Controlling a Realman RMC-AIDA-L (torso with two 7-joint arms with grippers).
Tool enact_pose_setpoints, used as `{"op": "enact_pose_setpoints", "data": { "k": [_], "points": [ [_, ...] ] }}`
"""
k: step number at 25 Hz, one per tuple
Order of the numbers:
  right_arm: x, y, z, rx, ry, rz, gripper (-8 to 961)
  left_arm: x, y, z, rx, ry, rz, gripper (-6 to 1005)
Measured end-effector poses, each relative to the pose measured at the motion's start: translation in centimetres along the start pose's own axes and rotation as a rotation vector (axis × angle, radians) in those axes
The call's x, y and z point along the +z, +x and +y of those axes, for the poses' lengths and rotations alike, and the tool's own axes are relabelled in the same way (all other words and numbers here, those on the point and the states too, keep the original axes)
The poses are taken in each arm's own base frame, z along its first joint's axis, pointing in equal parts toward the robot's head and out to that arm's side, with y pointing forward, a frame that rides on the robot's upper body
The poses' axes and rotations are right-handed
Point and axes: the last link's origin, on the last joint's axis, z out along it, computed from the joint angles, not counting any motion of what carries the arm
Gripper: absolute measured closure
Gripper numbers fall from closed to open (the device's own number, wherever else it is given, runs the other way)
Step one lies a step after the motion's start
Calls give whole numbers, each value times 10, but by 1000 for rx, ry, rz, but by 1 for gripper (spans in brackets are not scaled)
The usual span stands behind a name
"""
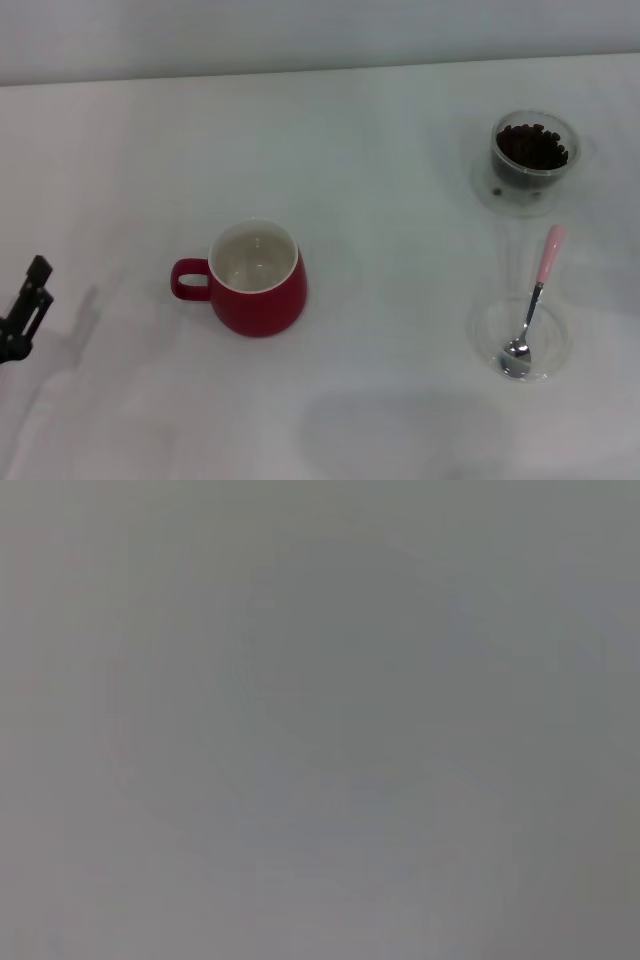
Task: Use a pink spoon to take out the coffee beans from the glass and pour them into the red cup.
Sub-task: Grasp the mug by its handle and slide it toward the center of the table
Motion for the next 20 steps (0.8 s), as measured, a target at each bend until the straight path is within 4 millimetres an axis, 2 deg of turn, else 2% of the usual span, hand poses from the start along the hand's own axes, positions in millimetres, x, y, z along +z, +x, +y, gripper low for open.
{"op": "enact_pose_setpoints", "data": {
  "k": [5, 13, 18, 20],
  "points": [
    [0, 0, 0, 3, 1, 1, 375, -10, 2, -3, -3, 26, 19, 347],
    [0, 2, 3, 7, -5, 10, 376, -12, 1, -4, 2, 30, 14, 347],
    [-1, 3, 2, 9, -4, 15, 376, -8, 1, -3, 2, 16, 8, 348],
    [-1, 3, 3, 12, -5, 16, 376, 2, -1, 2, -1, -10, -7, 348]
  ]
}}
